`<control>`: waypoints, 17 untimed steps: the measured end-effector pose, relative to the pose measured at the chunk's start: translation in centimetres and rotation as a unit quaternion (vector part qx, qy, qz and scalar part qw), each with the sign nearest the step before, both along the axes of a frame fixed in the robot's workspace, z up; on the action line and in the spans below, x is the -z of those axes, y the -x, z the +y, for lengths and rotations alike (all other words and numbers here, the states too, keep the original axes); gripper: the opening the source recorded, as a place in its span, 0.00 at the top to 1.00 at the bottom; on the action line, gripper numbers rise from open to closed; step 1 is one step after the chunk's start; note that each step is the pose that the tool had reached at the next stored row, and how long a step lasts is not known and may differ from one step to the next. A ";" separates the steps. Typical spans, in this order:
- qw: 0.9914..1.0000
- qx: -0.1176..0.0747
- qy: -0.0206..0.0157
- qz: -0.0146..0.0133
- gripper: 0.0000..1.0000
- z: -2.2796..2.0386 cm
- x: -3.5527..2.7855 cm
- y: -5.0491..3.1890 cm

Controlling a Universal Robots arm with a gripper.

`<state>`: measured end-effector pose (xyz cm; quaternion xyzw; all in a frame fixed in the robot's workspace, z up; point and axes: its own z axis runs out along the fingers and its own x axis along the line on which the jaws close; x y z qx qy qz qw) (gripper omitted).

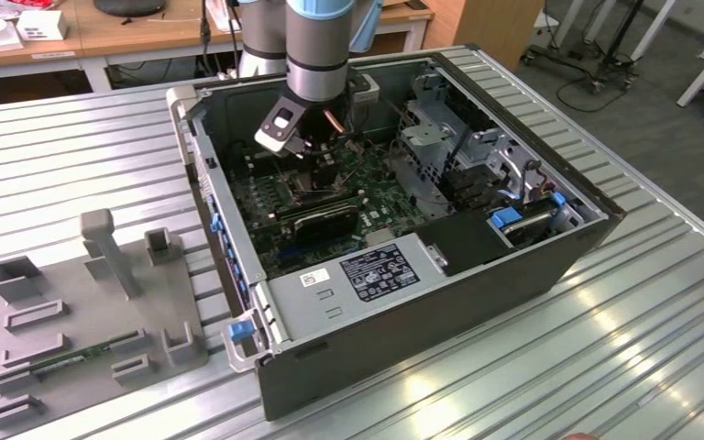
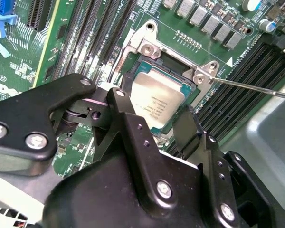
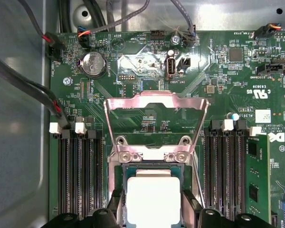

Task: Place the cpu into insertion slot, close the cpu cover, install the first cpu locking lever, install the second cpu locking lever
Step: 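Place the cpu into insertion slot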

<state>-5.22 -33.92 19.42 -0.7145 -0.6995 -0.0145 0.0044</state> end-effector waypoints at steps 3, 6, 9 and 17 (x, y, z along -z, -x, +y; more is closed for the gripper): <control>1.000 0.000 0.000 0.000 0.39 0.00 0.03 0.00; 1.000 0.000 0.000 0.000 0.39 0.00 0.03 0.00; 1.000 0.000 0.000 0.000 0.39 0.00 0.08 0.00; 1.000 0.000 0.000 0.000 0.32 0.00 0.08 0.00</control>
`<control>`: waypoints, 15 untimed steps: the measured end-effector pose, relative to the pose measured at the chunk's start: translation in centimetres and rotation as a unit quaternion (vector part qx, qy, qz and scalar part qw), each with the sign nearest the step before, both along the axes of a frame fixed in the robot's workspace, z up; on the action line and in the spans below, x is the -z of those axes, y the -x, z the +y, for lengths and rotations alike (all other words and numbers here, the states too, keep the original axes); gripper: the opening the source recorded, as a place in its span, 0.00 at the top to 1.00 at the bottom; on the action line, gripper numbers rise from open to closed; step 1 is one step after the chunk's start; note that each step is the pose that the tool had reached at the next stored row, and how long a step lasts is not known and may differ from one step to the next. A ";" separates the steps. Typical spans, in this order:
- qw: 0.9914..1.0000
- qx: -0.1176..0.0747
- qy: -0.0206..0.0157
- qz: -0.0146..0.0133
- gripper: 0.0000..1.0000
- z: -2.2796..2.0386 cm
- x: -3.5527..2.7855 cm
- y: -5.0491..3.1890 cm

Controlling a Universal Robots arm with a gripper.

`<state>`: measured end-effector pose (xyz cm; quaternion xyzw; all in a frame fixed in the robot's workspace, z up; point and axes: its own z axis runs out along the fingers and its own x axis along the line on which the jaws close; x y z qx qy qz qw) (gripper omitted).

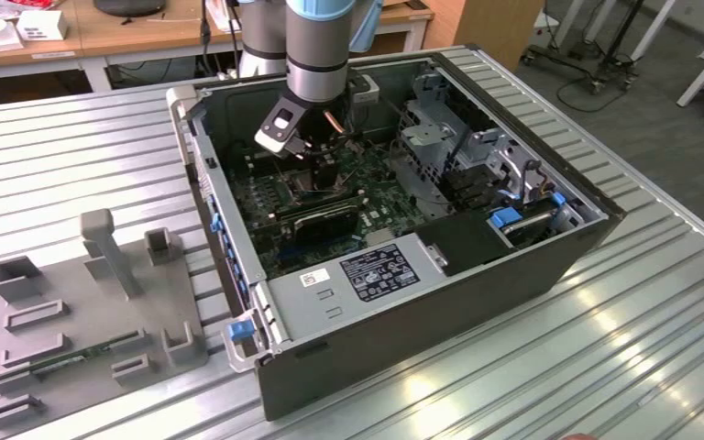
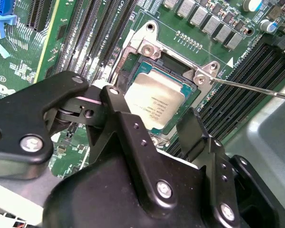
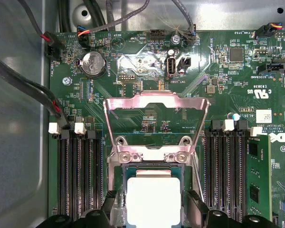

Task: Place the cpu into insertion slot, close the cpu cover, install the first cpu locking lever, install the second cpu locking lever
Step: 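Place the cpu into insertion slot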

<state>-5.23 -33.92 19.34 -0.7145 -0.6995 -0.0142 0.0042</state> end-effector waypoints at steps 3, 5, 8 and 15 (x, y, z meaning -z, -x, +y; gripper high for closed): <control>1.000 0.000 0.000 0.000 0.32 0.01 0.16 0.00; 1.000 0.000 0.000 0.000 0.32 0.00 0.24 0.00; 1.000 0.000 0.000 0.000 0.32 0.00 0.25 0.00; 1.000 0.000 0.000 0.000 0.33 -0.01 0.26 0.00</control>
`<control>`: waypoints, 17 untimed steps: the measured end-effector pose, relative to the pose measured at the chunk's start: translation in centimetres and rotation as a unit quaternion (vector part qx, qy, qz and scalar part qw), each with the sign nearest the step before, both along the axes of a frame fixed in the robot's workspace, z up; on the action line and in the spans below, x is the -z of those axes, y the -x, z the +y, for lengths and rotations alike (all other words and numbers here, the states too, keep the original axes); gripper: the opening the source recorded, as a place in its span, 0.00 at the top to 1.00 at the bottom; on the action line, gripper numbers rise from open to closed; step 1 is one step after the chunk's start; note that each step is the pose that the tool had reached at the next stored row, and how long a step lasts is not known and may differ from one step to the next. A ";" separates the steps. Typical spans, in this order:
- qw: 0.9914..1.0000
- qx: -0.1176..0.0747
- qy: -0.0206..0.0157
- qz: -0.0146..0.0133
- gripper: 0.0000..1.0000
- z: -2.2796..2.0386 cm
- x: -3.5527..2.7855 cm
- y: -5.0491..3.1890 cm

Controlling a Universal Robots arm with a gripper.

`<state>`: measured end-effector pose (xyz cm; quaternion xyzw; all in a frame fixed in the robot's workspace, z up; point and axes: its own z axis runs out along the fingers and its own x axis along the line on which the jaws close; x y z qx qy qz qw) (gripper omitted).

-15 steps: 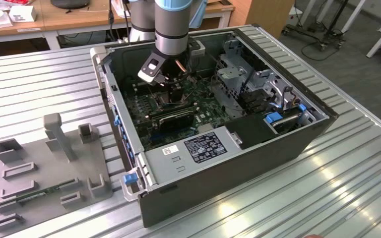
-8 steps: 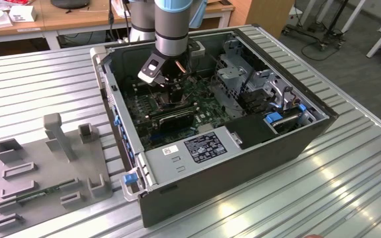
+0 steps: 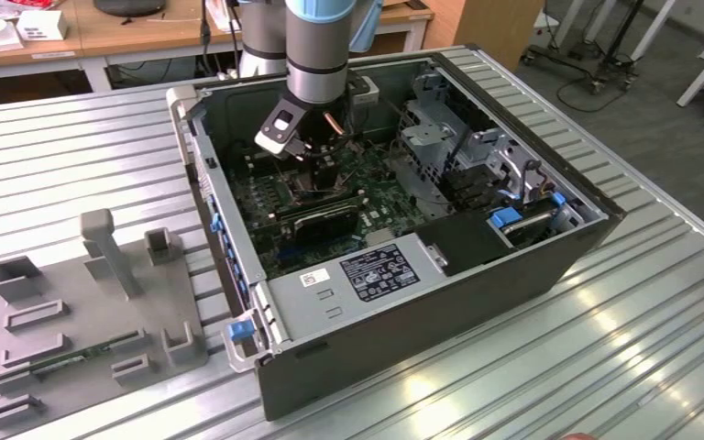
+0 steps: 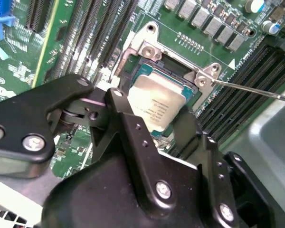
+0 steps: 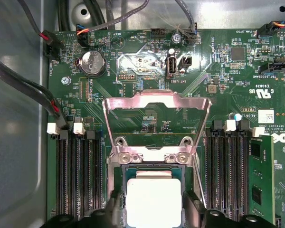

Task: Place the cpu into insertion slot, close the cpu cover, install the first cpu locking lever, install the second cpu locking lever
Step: 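Place the cpu into insertion slot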

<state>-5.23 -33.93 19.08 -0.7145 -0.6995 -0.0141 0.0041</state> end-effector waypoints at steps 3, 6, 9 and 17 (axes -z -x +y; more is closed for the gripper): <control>1.000 0.000 0.000 0.000 0.40 0.00 0.02 0.00; 1.000 0.000 0.000 0.000 0.40 -0.01 0.01 0.01; 1.000 0.000 0.000 0.000 0.44 0.00 0.02 0.00; 1.000 0.000 0.000 0.000 0.44 0.01 0.04 0.00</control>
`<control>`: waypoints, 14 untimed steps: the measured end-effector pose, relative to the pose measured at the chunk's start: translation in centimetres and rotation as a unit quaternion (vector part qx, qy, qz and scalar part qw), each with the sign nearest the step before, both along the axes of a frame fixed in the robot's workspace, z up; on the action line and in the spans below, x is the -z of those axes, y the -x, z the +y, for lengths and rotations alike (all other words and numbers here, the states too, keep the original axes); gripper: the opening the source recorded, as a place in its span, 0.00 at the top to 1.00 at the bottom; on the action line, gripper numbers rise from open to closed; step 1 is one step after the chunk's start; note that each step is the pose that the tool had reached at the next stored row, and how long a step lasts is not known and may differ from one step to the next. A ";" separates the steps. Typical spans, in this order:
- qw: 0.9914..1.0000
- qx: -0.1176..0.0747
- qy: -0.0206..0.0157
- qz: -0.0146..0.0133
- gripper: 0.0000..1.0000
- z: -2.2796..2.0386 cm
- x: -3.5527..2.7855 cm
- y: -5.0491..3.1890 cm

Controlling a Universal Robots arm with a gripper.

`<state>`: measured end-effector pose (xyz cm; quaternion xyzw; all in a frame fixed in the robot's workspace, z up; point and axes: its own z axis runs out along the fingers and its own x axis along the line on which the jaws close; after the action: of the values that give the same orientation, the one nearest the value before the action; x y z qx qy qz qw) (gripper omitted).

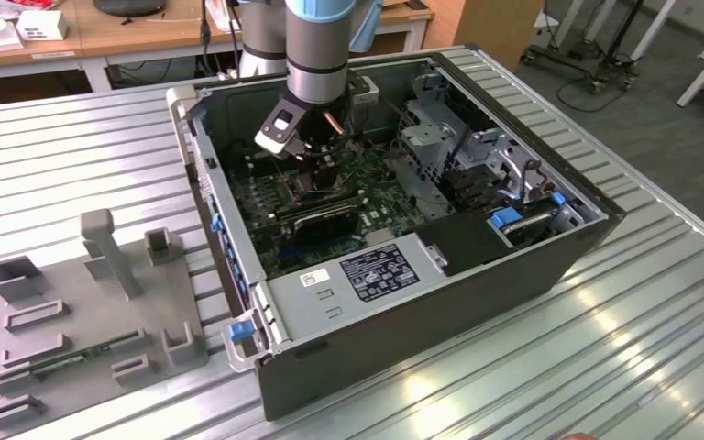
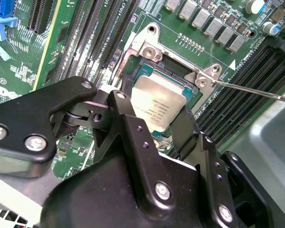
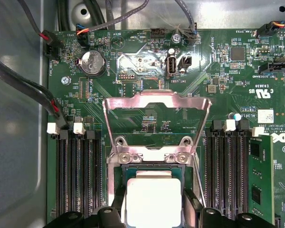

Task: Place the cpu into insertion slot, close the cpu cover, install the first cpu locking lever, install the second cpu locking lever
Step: 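Place the cpu into insertion slot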

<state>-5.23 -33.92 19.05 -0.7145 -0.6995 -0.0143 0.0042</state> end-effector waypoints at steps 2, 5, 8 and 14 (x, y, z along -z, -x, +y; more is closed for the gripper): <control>1.000 0.000 0.000 0.000 0.44 0.01 -0.08 -0.01; 1.000 0.000 0.000 0.000 0.44 0.01 -0.28 -0.01; 1.000 0.000 0.000 0.000 0.44 0.01 -0.36 -0.01; 1.000 0.000 0.000 0.000 0.44 0.00 -0.38 0.00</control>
<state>-5.23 -33.93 19.42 -0.7145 -0.6995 -0.0142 0.0042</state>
